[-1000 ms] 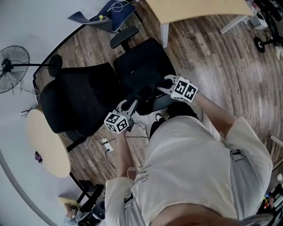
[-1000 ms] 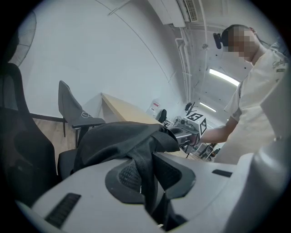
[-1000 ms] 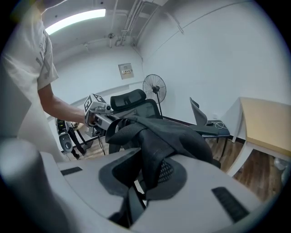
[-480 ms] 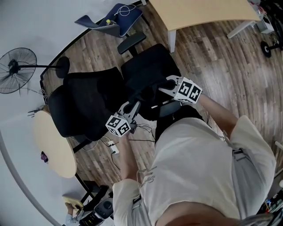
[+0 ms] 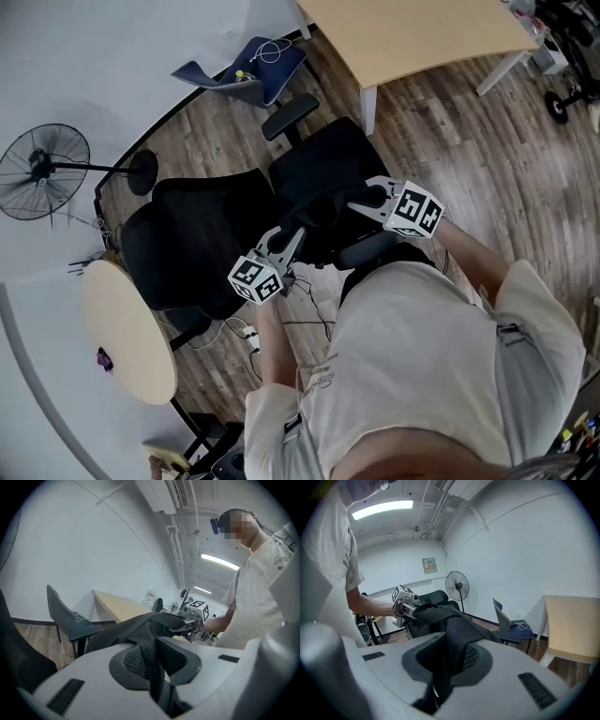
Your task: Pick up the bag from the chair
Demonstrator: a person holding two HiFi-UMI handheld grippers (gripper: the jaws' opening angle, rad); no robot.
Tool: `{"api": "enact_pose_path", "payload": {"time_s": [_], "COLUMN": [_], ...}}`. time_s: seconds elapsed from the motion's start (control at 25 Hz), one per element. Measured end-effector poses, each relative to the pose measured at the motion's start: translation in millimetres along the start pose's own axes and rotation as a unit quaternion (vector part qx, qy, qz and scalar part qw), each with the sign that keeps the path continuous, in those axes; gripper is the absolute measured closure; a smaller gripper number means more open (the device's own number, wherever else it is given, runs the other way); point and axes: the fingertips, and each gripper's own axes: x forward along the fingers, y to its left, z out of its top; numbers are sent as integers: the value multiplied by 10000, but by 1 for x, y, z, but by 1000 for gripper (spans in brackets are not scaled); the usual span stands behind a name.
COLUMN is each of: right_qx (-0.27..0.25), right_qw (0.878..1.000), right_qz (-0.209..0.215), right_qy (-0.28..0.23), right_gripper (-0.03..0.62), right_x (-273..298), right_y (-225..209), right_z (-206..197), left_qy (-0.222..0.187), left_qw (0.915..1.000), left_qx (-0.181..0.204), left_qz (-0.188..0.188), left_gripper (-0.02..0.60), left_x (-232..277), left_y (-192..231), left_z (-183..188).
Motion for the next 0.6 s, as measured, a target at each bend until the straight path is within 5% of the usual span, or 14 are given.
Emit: {"api": "enact_pose_path", "payload": {"time_s": [0.6], "right_qx": [-328], "right_qw": [9937], "right_qz": [-370], "right_qy": [-1007], "right_gripper": [563], "right_x": [-25], "right_y": [-6], "right_z": [98], "left_qy": [-680], "left_qw": [9938], "left_qx": [864], "left_qz": [178], "left_gripper": [528], "left_x": [-16], "left_y": [-14], "left_z": [87]}}
